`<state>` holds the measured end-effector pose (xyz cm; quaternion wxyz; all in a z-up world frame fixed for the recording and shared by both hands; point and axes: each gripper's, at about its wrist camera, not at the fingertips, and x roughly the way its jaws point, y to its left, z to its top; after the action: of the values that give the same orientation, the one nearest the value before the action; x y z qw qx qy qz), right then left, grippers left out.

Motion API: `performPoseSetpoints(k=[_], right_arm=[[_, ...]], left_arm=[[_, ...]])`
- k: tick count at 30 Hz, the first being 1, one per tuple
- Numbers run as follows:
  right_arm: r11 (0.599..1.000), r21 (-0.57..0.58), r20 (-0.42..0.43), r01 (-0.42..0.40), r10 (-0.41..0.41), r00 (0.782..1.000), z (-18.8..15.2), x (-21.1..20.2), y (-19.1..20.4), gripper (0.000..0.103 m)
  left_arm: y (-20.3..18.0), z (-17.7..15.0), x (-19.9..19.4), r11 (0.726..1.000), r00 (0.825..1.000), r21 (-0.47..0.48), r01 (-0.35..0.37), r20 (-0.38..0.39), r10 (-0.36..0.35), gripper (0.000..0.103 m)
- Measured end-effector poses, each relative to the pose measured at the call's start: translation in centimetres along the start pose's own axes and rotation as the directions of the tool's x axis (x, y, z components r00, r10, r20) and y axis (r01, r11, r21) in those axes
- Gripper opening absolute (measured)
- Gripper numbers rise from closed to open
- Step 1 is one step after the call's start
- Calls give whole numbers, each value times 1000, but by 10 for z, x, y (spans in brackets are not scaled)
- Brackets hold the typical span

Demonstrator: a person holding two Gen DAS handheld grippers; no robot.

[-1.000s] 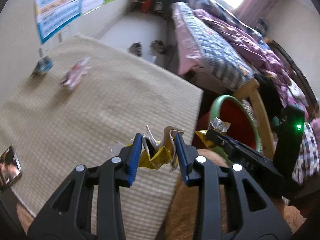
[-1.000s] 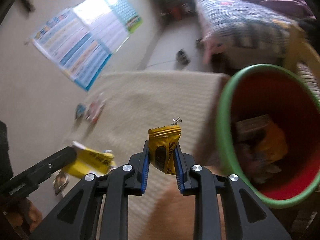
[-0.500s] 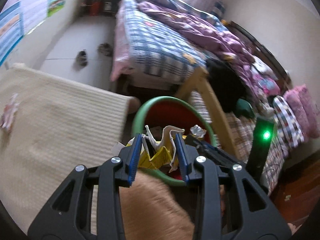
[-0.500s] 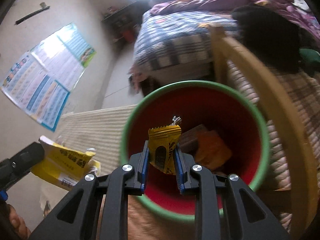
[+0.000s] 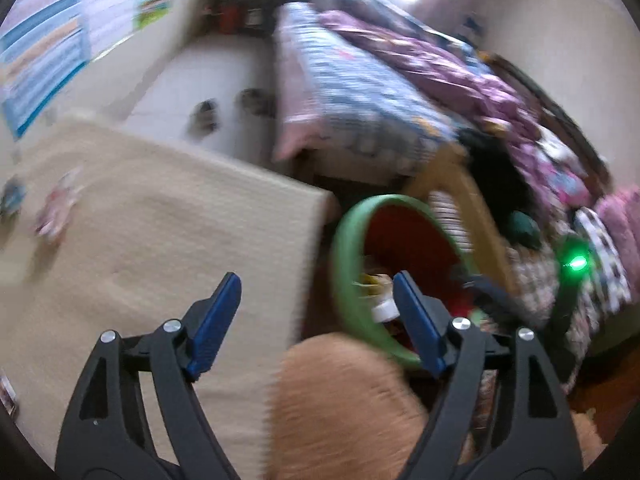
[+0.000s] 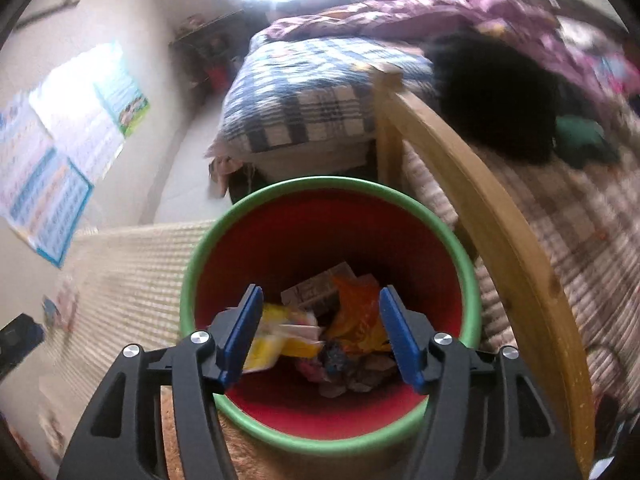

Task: Collect trash
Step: 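Carry the yellow box and gold wrapper over the red bucket and open both tools, then return to the table and grasp the pink-white drink carton with the right tool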

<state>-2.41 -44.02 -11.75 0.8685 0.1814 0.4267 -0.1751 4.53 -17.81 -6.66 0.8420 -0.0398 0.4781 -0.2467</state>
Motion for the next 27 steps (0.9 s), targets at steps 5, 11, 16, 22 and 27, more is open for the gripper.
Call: performPoseSetpoints(k=[5, 11, 16, 22, 27], right_arm=[[992, -124, -15, 23, -25, 1000, -4, 11, 47, 73], [958, -180, -109, -225, 208, 972, -5, 20, 146, 73], [870, -268, -221, -413, 361, 906, -15, 39, 266, 73], [812, -361, -257, -459, 386, 886, -17, 76, 393, 73], [846, -360, -354, -393, 266, 897, -29, 126, 446, 73]], left_arm=[[81, -26, -26, 982, 994, -153, -106, -1, 107, 75], [161, -59, -57, 920, 982, -352, -172, 13, 188, 75], [193, -74, -76, 889, 974, -418, -190, 34, 224, 75], [215, -85, -90, 872, 967, -444, -207, 44, 252, 75], [240, -90, -99, 848, 962, -485, -211, 52, 269, 75]])
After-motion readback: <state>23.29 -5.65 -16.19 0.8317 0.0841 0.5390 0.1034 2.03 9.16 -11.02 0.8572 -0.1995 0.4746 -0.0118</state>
